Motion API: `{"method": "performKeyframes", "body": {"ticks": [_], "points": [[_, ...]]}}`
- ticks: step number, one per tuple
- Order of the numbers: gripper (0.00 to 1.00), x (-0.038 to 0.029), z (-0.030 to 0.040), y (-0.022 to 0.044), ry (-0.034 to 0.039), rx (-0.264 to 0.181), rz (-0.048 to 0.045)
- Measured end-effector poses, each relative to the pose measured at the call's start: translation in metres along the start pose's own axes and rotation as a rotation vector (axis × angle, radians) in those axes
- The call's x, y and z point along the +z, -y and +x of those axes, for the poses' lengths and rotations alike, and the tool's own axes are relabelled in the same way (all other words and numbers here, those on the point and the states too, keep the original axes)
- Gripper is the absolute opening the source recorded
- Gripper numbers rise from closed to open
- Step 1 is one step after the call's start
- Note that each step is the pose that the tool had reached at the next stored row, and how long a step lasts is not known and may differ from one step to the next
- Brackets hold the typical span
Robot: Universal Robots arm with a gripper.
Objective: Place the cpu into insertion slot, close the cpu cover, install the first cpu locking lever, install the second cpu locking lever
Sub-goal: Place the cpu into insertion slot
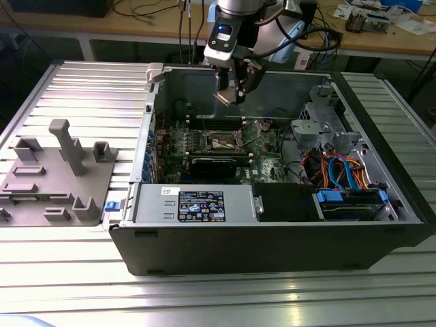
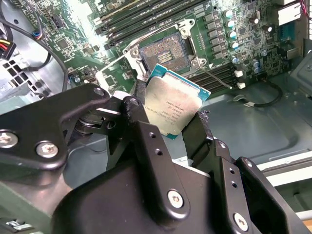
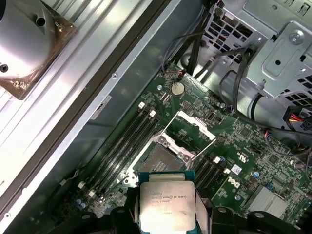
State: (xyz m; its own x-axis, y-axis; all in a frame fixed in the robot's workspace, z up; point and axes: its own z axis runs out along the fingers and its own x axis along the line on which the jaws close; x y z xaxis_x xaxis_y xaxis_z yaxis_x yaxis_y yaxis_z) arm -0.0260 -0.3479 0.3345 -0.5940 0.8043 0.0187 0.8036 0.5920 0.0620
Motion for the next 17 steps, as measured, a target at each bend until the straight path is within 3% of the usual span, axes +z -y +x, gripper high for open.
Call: {"method": "performKeyframes", "body": {"ticks": [17], "points": [[0.55, 0.0001, 0.0, 0.0, 0.0038, 0.061, -0.0011]]}}
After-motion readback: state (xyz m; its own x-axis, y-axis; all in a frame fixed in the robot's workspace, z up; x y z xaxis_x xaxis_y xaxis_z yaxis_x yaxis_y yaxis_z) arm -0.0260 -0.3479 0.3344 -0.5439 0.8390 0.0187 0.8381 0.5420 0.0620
